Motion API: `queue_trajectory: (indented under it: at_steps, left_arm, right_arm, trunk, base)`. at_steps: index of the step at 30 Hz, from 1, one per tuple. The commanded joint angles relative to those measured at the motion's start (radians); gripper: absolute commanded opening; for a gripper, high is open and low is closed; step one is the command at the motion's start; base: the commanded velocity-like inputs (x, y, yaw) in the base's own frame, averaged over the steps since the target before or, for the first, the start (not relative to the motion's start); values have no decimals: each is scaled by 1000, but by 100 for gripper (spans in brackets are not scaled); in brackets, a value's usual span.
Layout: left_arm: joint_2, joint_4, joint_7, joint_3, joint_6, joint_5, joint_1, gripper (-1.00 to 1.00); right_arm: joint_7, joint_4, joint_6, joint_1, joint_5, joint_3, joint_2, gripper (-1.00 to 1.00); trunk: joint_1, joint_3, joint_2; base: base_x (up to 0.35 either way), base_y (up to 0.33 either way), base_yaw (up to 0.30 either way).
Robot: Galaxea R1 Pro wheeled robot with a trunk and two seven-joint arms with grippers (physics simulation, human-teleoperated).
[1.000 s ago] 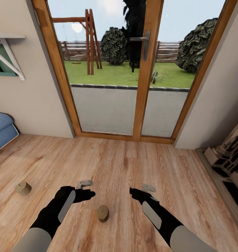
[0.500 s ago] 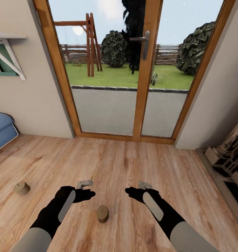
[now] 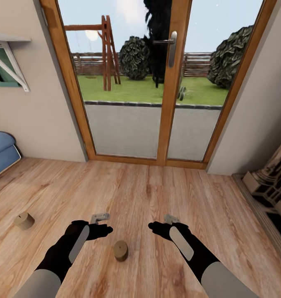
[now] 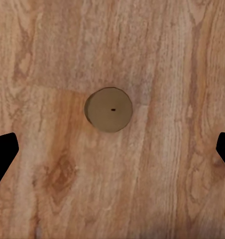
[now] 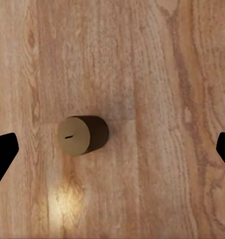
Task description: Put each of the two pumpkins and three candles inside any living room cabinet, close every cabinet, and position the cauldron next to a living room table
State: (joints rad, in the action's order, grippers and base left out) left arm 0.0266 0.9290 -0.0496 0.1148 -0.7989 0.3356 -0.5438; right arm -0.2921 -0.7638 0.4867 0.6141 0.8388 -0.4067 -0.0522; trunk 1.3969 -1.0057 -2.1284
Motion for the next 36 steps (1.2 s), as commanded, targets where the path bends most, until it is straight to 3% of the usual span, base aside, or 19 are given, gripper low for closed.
queue_trajectory:
  at_steps: [1, 10, 15, 22, 29, 36]
  left_arm:
    - [1, 1, -5, 3, -3, 7, 0, 100]
    - [1, -2, -7, 3, -3, 7, 0, 100]
    - [1, -2, -6, 3, -3, 7, 0, 100]
    - [0, -2, -6, 3, -3, 7, 0, 100]
    - [1, -2, -5, 2, -3, 7, 0, 100]
    - [0, -2, -7, 1, -3, 9, 0, 100]
  right_arm:
    - [-10, -2, 1, 1, 10, -3, 1, 100]
    - [-10, 0, 1, 0, 11, -1, 2, 100]
    - [-9, 0, 5, 0, 12, 35, 1, 100]
    - [-9, -2, 42, 3, 13, 50, 1, 100]
    - [-18, -1, 147, 24, 12, 52, 0, 100]
    - [-24, 1, 158, 29, 11, 52, -1, 100]
  trunk:
    - [4, -4, -8]
    - [38, -32, -71]
    - [57, -48, -106]
    - [84, -70, -155]
    - [111, -92, -204]
    - [138, -114, -253]
  base:
    - [0, 0, 0]
    - [0, 0, 0]
    - [0, 0, 0]
    - [0, 0, 0]
    - [0, 0, 0]
    - [0, 0, 0]
